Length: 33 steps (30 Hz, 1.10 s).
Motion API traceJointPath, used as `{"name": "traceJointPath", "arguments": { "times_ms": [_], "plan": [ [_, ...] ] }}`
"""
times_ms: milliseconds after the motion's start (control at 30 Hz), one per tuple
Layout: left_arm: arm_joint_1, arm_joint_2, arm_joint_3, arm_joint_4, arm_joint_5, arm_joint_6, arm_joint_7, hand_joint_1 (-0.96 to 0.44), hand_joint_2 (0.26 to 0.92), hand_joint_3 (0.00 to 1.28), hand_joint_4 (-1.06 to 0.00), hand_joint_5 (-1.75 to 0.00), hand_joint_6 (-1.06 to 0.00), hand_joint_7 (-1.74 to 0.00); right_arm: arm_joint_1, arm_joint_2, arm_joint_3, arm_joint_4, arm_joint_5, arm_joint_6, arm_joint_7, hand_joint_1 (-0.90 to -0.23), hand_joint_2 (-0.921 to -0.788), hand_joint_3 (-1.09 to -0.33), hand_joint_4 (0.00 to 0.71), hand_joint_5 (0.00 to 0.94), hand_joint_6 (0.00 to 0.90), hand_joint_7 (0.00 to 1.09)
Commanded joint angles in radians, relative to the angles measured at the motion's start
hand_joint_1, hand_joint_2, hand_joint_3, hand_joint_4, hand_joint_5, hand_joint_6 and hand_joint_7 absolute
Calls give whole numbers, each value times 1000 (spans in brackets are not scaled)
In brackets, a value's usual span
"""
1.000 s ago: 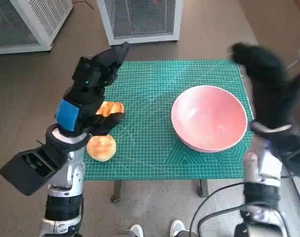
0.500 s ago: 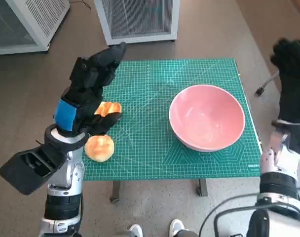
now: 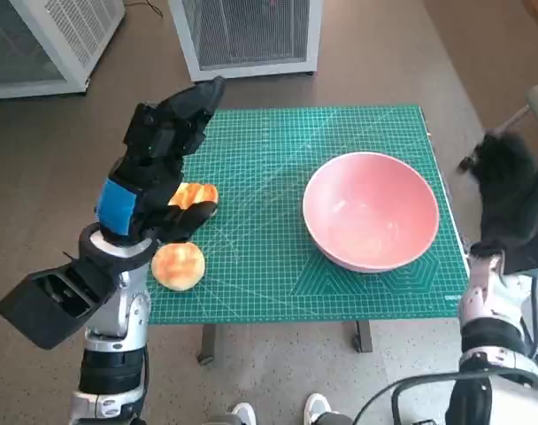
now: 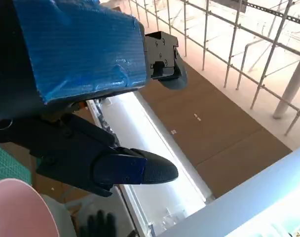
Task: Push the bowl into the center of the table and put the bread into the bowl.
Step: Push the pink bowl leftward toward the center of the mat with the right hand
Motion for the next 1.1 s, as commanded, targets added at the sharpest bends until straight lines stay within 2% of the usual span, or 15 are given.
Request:
{"name": "traceJointPath", "arguments": {
  "times_ms": [33,167,267,467,767,933,1100],
  "plan": [
    [9,11,8,-11,-4,-9,-5,-653,921,292,-202,-14,-30,-601,46,27,0,34,-22,61,-30,-440,-921,-731,324,0,128,561],
    [14,17,12,-15,-2,-8,-6,-650,921,292,-201,-13,-34,-593,54,48,-2,40,-23,76,-31,-441,-921,-736,316,0,137,523],
    [18,20,13,-20,2,-8,-6,-648,921,291,-197,-10,-38,-586,56,64,-1,42,-28,81,-29,-461,-921,-713,303,1,141,491],
    [24,26,16,-24,10,-8,-1,-648,921,289,-193,-6,-43,-576,49,92,13,46,-59,102,-40,-482,-921,-692,306,4,142,466],
    [33,40,21,-29,19,-8,2,-654,921,291,-192,-5,-56,-552,15,149,10,44,-56,131,-26,-507,-921,-685,323,10,175,462],
    [41,49,25,-36,14,-4,2,-661,921,289,-187,-1,-73,-518,-14,188,14,43,-58,131,-22,-502,-921,-681,328,11,188,464],
    [55,54,27,-52,12,1,4,-667,921,288,-186,-1,-89,-489,-30,212,18,44,-63,130,-13,-492,-921,-682,332,11,192,462]
  ]
}}
